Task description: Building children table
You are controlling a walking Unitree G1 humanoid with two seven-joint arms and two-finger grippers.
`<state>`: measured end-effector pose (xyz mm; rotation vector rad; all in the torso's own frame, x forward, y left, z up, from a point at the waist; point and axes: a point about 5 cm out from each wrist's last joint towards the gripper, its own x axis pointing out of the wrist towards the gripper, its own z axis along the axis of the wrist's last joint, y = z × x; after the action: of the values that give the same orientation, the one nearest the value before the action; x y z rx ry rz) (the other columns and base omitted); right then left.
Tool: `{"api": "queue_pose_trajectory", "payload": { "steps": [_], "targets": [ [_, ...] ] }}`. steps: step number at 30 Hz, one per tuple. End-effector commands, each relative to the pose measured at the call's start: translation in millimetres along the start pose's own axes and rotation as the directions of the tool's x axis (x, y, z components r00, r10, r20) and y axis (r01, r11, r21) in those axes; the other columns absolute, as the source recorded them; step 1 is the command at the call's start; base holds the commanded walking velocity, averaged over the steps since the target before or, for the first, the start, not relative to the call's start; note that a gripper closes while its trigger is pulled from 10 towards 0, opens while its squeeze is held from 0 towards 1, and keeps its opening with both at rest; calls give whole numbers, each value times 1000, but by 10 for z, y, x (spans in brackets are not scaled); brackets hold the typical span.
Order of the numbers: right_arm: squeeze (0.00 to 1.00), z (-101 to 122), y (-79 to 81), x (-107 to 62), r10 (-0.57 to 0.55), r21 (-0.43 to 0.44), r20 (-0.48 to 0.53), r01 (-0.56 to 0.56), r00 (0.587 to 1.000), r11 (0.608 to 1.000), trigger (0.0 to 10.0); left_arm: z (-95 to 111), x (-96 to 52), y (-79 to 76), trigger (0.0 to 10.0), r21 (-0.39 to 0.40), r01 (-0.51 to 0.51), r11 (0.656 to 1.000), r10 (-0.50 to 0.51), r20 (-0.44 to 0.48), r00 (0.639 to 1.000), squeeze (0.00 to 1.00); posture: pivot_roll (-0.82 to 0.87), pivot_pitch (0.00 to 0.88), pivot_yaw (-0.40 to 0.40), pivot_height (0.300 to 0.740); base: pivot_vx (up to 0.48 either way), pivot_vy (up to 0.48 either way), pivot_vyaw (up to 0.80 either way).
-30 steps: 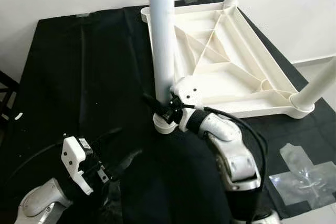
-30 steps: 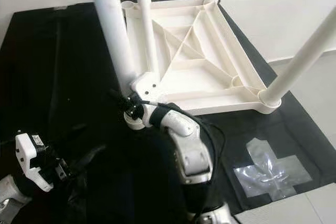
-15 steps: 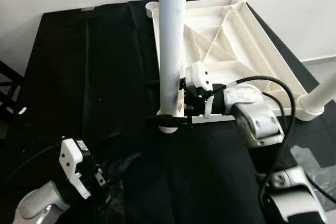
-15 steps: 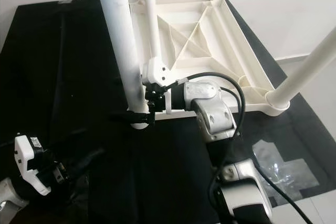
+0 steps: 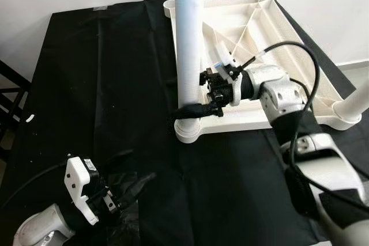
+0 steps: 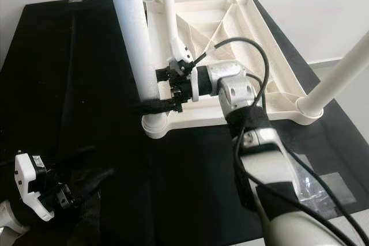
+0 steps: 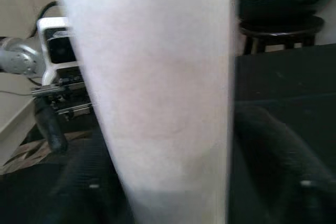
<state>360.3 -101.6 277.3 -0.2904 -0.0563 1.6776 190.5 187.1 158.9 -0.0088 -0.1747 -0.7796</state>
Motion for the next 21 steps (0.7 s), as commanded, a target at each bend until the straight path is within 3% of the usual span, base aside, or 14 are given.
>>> {"api": "queue_pose_trajectory", "payload": {
  "steps": [1, 8, 13, 14, 17, 19, 20, 21],
  "targets": [
    [0, 14, 0, 36, 29, -13, 0, -29, 1000, 1000, 0, -4, -38, -18, 10000, -6, 7, 1000, -7, -23, 1000, 0, -18, 282, -1, 740, 0, 0, 0],
    [0, -21, 2, 22, 34, -18, -19, -34, 999, 999, 0, -14, -22, -21, 10000, -10, 11, 1000, -11, -25, 1000, 0, -31, 273, -10, 740, 0, 0, 0],
    [0, -176, 74, -11, 16, -40, -47, -18, 999, 999, 0, -18, -4, -26, 10000, -12, 9, 1000, -10, -20, 1000, 0, -43, 274, -22, 740, 0, 0, 0],
    [0, -300, 137, 9, -42, -28, -46, 40, 998, 999, 0, -16, 1, -30, 10000, -13, 8, 1000, -8, -16, 1000, 0, -57, 275, -36, 740, 0, 0, 0],
    [0, -398, 195, 55, -123, -1, -30, 123, 992, 992, 0, -17, 7, -33, 10000, -14, 7, 1000, -8, -13, 1000, 0, -67, 275, -47, 740, 0, 0, 0],
    [0, -691, 372, 289, -439, 113, -28, 439, 898, 891, 0, -15, 11, -34, 10000, -14, 6, 1000, -6, -7, 1000, 0, -80, 272, -55, 740, 0, 0, 0],
    [0, -691, 372, 289, -439, 113, -28, 439, 898, 891, 0, -15, 11, -34, 10000, -14, 6, 1000, -6, -7, 1000, 0, -80, 272, -55, 740, 0, 0, 0],
    [0, -863, 651, 512, -609, 155, -75, 613, 789, 775, 0, -10, 21, -16, 10000, -14, 9, 1000, -9, -1, 1000, 0, -123, 285, -28, 740, 0, 0, 0]
  ]
}}
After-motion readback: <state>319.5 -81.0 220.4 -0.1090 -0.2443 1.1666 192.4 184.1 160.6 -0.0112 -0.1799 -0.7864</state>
